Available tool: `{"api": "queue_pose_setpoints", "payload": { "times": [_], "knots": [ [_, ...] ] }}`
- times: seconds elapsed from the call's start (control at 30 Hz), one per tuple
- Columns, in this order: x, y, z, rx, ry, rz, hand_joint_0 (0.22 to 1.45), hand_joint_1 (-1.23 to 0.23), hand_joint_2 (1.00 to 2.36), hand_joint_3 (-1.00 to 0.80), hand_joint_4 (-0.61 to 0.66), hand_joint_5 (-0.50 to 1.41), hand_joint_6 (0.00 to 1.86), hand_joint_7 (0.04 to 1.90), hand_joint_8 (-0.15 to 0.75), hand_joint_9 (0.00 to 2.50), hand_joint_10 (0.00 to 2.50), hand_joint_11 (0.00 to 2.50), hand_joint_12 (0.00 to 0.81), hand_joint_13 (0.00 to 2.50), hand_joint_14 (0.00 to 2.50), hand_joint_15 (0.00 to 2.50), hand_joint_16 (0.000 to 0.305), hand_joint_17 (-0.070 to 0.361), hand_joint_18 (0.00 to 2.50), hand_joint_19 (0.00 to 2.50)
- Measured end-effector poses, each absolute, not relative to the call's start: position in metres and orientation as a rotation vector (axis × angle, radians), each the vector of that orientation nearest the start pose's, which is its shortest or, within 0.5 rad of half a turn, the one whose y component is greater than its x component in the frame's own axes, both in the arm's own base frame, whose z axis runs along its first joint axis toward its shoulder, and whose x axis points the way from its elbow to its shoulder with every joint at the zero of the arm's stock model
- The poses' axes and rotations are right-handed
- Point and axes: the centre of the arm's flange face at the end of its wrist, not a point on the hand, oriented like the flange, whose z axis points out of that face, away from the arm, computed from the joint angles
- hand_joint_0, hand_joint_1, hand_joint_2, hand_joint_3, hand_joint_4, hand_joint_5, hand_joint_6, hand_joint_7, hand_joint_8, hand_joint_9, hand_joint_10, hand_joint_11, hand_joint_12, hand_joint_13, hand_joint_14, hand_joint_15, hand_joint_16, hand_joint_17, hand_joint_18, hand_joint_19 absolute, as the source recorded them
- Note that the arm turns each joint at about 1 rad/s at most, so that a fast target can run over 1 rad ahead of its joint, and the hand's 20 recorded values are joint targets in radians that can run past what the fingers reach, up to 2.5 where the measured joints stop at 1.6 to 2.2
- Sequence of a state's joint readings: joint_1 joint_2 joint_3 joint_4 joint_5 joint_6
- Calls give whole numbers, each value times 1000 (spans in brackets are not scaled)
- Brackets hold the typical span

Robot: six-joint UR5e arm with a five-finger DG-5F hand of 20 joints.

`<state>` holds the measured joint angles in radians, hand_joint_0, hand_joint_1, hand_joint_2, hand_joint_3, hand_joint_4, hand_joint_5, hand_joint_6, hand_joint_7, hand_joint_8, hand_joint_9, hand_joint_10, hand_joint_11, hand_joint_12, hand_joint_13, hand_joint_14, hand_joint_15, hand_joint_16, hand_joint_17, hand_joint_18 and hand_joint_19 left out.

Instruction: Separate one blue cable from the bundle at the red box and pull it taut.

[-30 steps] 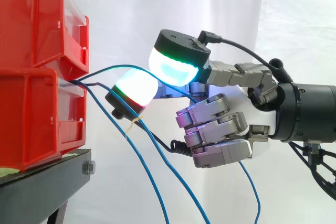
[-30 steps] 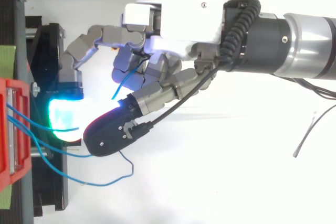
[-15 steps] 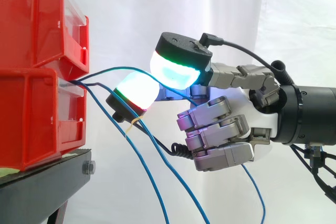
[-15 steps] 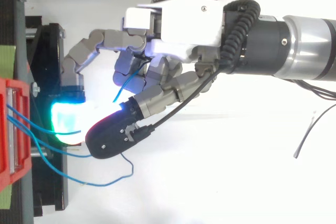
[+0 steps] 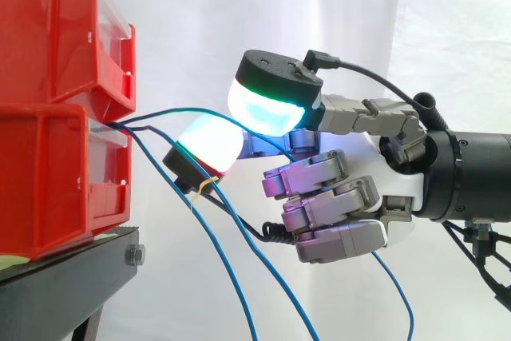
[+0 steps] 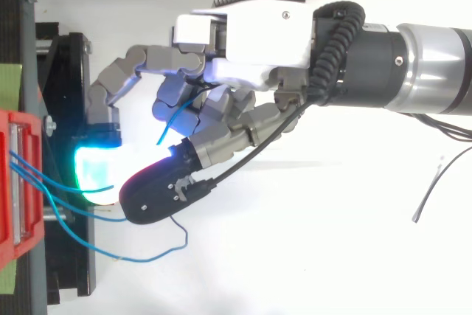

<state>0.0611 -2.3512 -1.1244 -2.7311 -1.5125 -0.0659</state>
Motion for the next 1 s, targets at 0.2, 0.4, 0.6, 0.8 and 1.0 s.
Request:
{"api": "queue_pose_setpoints", "payload": {
  "times": [0.2, 0.4, 0.6, 0.8, 1.0],
  "knots": [
    [783, -91, 244, 1109, 1183, 1199, 548, -614, 1013, -342, 115, -165, 885, 965, 351, 959, 2500, 2114, 416, 1162, 2500, 1385, 49, 109, 1735, 1736],
    [783, -91, 244, 1110, 1184, 1198, 569, -649, 1019, -222, 103, -161, 885, 975, 337, 981, 2500, 2165, 406, 1168, 2500, 1376, 46, 103, 1753, 1809],
    [783, -91, 243, 1110, 1184, 1198, 594, -732, 1018, -62, -21, -135, 889, 970, 181, 999, 2500, 2225, 436, 1243, 2500, 1367, 59, 133, 1821, 1609],
    [783, -91, 244, 1110, 1184, 1198, 604, -768, 1017, -42, -71, -131, 884, 991, 152, 950, 2500, 2152, 438, 1210, 2500, 1377, 58, 131, 1780, 1617],
    [783, -91, 243, 1110, 1184, 1198, 553, -651, 1004, -454, 23, -142, 882, 970, 229, 900, 2500, 2052, 406, 1146, 2500, 1397, 46, 103, 1718, 1857]
  ]
}}
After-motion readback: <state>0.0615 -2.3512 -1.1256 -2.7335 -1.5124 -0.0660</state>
